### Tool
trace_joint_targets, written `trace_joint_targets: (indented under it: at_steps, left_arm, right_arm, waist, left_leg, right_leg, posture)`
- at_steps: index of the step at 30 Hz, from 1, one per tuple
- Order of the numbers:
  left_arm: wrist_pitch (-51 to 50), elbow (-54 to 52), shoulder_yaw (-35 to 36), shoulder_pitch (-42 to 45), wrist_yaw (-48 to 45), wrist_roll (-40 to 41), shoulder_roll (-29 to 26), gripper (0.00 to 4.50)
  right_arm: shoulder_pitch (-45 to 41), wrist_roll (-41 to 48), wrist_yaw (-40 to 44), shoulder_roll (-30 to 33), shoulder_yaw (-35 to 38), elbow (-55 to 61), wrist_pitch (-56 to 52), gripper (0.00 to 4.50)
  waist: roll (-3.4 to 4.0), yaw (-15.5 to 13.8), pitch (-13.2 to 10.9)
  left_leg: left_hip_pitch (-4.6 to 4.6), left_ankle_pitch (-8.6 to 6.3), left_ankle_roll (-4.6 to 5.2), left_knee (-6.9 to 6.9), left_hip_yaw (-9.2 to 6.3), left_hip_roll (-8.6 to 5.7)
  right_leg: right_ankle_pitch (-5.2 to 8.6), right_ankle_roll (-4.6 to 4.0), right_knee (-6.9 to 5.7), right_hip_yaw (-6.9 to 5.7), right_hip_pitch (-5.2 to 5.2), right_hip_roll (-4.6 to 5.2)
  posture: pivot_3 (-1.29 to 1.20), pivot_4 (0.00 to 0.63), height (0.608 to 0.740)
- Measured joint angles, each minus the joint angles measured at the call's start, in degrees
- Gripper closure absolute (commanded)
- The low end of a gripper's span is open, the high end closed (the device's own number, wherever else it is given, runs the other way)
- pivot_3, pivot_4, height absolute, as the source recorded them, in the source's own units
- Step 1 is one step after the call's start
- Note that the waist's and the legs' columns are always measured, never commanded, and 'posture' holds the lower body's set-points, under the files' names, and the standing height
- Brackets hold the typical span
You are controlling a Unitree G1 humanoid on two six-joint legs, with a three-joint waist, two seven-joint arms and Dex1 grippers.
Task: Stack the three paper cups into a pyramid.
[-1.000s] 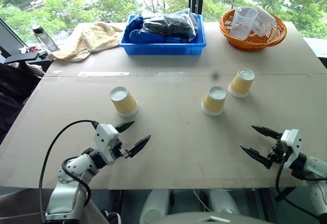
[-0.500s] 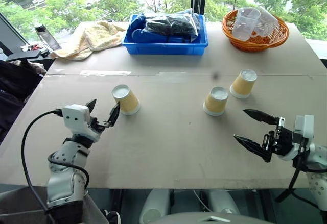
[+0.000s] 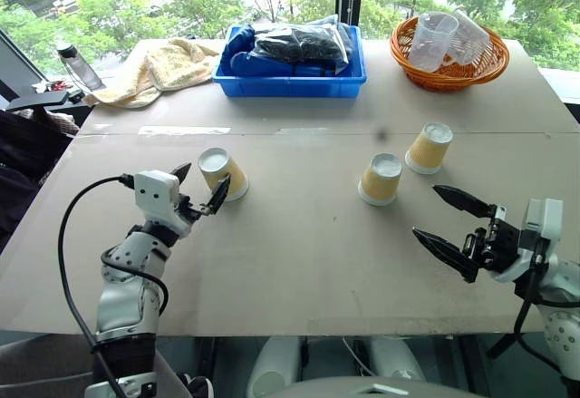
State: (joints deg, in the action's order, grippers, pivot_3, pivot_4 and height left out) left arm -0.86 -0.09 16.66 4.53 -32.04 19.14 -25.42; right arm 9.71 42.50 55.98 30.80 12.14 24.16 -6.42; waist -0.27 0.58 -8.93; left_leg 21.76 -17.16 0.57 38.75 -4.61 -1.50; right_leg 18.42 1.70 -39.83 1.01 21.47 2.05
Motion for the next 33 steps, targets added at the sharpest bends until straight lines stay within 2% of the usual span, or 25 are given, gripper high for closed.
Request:
trace_joint_targets:
  at_steps: [12, 15, 17, 18, 33]
  left_arm:
    - [-0.2, 2.6, -2.1, 4.3, -0.1, -2.3, -1.7, 0.0]
    - [-0.2, 2.8, -2.7, 4.3, -0.2, -2.2, -1.7, 0.76]
    - [-0.2, 2.8, -2.8, 4.3, -0.3, -2.2, -1.7, 1.58]
    - [-0.2, 2.8, -2.9, 4.3, -0.3, -2.2, -1.7, 1.78]
    - [-0.7, 2.7, -3.2, 4.3, -2.8, -0.1, -1.4, 1.78]
  right_arm:
    - [-1.8, -0.7, -1.6, 0.0, -0.2, 1.0, -2.0, 0.1]
    - [-1.7, -1.1, -1.6, 0.0, -0.2, 1.1, -2.1, 0.0]
    - [-1.3, -1.7, -1.1, 0.1, -0.2, 1.1, -1.9, 0.0]
    - [-1.2, -1.8, -1.0, 0.1, -0.2, 1.1, -1.9, 0.0]
    - [0.4, -2.9, 2.5, -0.4, 0.0, -2.9, 2.1, 0.0]
  waist:
    - [0.0, 0.0, 0.0]
    - [0.0, 0.0, 0.0]
    - [0.0, 0.0, 0.0]
    - [0.0, 0.0, 0.0]
    - [0.0, 0.0, 0.0]
  left_leg:
    - [0.01, 0.0, 0.0, 0.0, 0.0, 0.0]
    - [0.01, 0.0, 0.0, 0.0, -0.01, 0.0]
    - [0.01, 0.0, 0.0, 0.0, -0.01, 0.0]
    - [0.01, 0.0, 0.0, 0.0, -0.01, 0.0]
    - [0.01, 0.0, 0.0, 0.0, 0.0, 0.0]
  right_leg:
    - [0.0, 0.0, 0.01, 0.0, 0.01, 0.0]
    - [0.0, 0.0, 0.0, 0.0, 0.02, 0.0]
    - [0.0, 0.0, 0.0, 0.0, 0.02, 0.0]
    - [0.0, 0.0, 0.0, 0.0, 0.02, 0.0]
    - [0.0, 0.0, 0.0, 0.01, 0.02, 0.0]
  posture:
    - [0.0, 0.15, 0.74]
    - [0.0, 0.15, 0.74]
    - [0.0, 0.15, 0.74]
    - [0.0, 0.15, 0.74]
    - [0.0, 0.15, 0.74]
